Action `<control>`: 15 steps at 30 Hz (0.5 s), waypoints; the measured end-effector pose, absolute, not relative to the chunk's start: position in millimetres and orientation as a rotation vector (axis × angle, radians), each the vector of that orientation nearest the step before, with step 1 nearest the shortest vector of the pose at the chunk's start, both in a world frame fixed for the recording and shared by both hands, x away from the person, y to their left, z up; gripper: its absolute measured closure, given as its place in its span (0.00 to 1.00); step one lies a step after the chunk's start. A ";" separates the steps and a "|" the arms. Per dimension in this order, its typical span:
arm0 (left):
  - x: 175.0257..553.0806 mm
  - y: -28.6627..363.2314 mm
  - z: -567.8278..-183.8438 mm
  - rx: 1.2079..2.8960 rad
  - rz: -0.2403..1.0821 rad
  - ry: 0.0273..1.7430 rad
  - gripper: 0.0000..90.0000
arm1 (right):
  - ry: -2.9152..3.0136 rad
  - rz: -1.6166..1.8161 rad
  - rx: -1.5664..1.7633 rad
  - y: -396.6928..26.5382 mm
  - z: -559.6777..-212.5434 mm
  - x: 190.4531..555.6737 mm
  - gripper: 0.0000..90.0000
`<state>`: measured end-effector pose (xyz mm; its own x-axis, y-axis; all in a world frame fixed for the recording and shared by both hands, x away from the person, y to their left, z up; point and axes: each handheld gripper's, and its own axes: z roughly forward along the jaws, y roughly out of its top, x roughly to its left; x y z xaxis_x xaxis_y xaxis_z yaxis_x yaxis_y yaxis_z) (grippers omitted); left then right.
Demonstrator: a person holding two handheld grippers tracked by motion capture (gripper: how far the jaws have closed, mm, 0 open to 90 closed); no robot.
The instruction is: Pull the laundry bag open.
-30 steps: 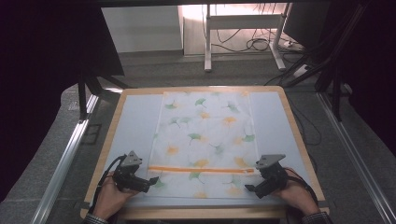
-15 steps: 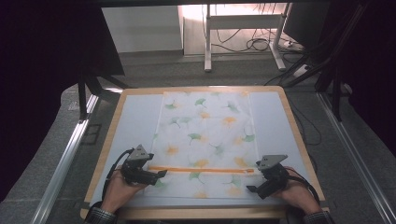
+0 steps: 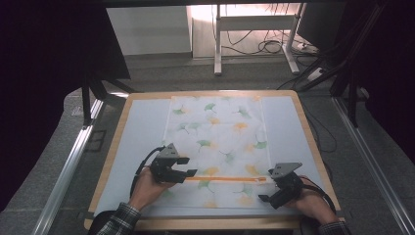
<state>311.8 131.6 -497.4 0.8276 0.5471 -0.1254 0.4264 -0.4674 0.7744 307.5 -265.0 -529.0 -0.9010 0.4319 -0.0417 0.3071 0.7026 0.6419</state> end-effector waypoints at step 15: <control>332.6 35.5 -509.9 2.186 0.063 0.507 0.67 | 2.722 0.983 0.594 -265.9 -529.3 307.7 0.00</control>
<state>332.6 35.5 -509.9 0.9160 0.3787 -0.1322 0.3350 -0.5412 0.7712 307.7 -265.9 -529.3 -0.9024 0.4292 -0.0386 0.3055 0.7002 0.6453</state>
